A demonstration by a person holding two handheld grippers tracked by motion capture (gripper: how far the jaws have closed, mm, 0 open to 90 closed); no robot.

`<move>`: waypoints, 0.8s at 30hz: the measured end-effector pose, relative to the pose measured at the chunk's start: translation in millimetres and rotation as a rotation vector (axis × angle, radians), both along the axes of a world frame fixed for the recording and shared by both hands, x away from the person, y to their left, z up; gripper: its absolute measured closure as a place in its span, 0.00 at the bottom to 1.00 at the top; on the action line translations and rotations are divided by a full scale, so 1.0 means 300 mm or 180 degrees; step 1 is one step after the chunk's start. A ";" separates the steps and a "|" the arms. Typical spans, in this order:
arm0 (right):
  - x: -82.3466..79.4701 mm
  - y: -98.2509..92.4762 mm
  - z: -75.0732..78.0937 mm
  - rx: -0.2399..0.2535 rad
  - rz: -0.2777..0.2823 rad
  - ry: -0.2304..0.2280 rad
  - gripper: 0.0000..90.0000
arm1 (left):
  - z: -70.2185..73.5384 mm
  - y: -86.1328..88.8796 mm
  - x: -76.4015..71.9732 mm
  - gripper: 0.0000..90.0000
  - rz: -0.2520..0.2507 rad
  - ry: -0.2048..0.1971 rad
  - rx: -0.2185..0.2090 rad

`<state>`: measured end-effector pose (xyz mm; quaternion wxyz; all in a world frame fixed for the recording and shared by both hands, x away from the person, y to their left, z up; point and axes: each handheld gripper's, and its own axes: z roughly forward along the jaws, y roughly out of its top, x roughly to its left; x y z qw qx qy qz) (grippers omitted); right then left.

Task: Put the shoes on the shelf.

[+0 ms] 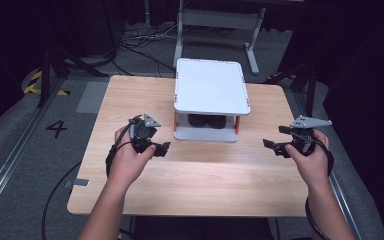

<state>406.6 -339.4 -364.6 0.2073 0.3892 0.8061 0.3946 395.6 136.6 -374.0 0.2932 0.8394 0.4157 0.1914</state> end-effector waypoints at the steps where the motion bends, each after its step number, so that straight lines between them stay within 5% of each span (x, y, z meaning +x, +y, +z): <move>1: 0.002 -0.012 -0.009 -0.0022 -0.0023 0.0043 0.17 | -0.008 0.018 -0.001 0.19 0.0094 0.0000 0.0138; 3: 0.002 -0.041 -0.023 -0.0135 -0.0082 0.0151 0.18 | -0.021 0.051 -0.004 0.20 0.0200 -0.0008 0.0380; 13: 0.026 -0.165 -0.100 -0.0252 -0.0368 0.0161 0.18 | -0.108 0.185 0.005 0.19 0.0244 0.0213 0.0091; 14: 0.028 -0.177 -0.116 -0.0256 -0.0373 0.0140 0.18 | -0.117 0.200 0.010 0.19 0.0236 0.0237 0.0091; 15: 0.032 -0.189 -0.142 -0.0353 -0.0384 0.0065 0.18 | -0.136 0.235 0.019 0.20 0.0341 0.0336 0.0250; 17: 0.041 -0.202 -0.170 -0.0578 -0.0320 -0.0005 0.18 | -0.156 0.257 0.029 0.19 0.0476 0.0289 0.0327; 19: 0.051 -0.212 -0.196 -0.0642 -0.0283 -0.0036 0.18 | -0.170 0.274 0.038 0.19 0.0419 0.0261 0.0372; 24: 0.074 -0.230 -0.260 -0.0525 -0.0217 0.0062 0.18 | -0.208 0.291 0.053 0.19 0.0440 0.0339 0.0236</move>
